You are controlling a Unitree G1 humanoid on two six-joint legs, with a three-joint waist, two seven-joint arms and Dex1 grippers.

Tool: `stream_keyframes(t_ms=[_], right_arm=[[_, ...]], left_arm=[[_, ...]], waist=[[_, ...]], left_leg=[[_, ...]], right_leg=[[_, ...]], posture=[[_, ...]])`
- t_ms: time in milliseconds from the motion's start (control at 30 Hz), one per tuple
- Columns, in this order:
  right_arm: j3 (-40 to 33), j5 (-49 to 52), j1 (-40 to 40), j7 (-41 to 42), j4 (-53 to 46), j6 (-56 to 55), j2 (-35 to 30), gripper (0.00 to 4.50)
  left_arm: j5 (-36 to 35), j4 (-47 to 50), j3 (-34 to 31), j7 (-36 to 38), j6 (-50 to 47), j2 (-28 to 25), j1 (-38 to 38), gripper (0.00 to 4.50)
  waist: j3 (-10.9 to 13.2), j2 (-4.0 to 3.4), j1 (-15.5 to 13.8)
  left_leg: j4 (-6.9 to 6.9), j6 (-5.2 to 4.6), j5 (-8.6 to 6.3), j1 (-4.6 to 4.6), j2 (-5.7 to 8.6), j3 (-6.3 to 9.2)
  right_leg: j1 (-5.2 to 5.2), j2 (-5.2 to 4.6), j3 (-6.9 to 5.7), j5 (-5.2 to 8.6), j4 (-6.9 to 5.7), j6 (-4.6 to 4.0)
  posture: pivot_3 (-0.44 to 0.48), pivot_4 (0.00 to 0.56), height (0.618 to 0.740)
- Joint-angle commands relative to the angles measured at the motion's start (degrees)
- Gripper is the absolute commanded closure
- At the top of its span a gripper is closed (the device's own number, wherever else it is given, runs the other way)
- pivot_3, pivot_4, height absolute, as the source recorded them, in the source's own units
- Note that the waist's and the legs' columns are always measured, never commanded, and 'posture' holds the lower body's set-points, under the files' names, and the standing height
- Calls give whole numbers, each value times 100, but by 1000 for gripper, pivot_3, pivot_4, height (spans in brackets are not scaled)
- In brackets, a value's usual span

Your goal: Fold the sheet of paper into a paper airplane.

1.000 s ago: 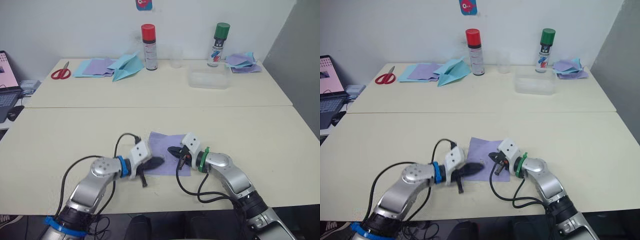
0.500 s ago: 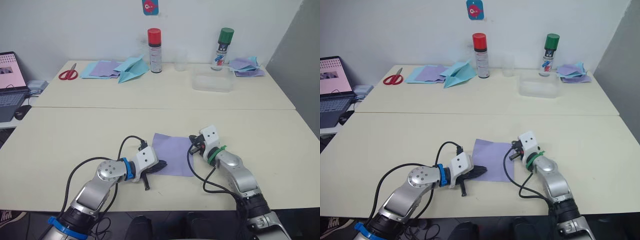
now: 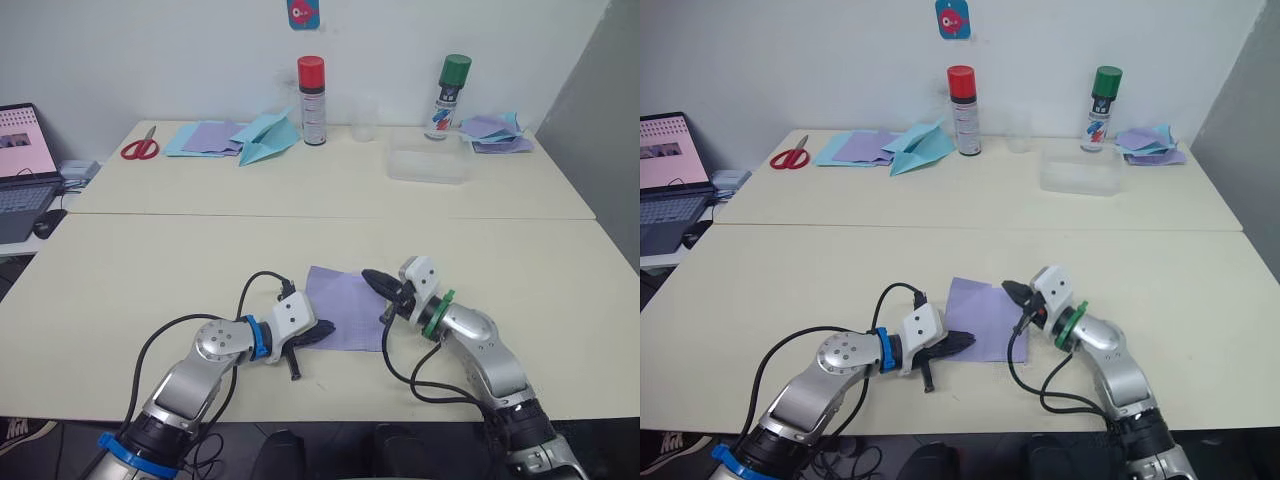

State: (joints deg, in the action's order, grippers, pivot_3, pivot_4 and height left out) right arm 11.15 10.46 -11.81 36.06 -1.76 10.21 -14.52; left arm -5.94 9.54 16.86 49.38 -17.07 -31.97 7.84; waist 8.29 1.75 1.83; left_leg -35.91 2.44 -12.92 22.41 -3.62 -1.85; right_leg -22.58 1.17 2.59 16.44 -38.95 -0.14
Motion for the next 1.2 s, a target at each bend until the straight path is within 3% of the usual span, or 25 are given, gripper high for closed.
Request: stream_keyframes(t_ms=[33, 300, 500, 767, 1033, 1200], right_arm=[[201, 130, 13, 62, -201, 616, 66, 4482], [610, -319, 81, -11, -47, 1302, -158, 4482], [621, -420, 89, -103, -34, 1363, -147, 4482], [643, -400, 98, -139, -21, 1369, -150, 4482], [664, -398, 103, -117, 40, 1346, -166, 4482], [681, -409, 68, -109, 133, 1301, -140, 4482]], left_arm=[[117, -203, 115, -38, -367, -49, -160, 4500], [-99, 35, -74, -61, -627, 50, 78, 4500], [-713, 305, -527, -556, -972, 888, 444, 4500], [-19, -639, -272, -888, -707, 789, 571, 4500], [-47, -1928, -829, -1496, -358, 1080, 1296, 4500], [-102, -2224, -1057, -1615, -278, 1172, 1454, 4500]], waist=[[0, -1, 0], [0, 4, -6], [16, 29, -13], [15, 32, -1], [16, 32, -5], [16, 33, -1]], left_leg=[[0, 0, 0, -1, -1, 0], [-1, 0, 0, -2, 1, 2], [-5, 0, 0, 8, 4, 6], [0, 0, 0, 8, 1, 12], [-4, 0, 0, -14, 4, 13], [-2, 1, 0, -13, 3, 10]], right_leg=[[0, 0, 0, 0, -1, 0], [2, -1, -2, 1, 0, -2], [-2, -5, -10, 0, 0, 0], [-3, 9, -13, 2, 2, 3], [21, 3, -12, 1, 2, 5], [21, 3, -12, 1, 4, 6]], posture=[[0, 150, 740], [0, 150, 740], [0, 150, 740], [0, 150, 740], [0, 150, 740], [0, 150, 740]])
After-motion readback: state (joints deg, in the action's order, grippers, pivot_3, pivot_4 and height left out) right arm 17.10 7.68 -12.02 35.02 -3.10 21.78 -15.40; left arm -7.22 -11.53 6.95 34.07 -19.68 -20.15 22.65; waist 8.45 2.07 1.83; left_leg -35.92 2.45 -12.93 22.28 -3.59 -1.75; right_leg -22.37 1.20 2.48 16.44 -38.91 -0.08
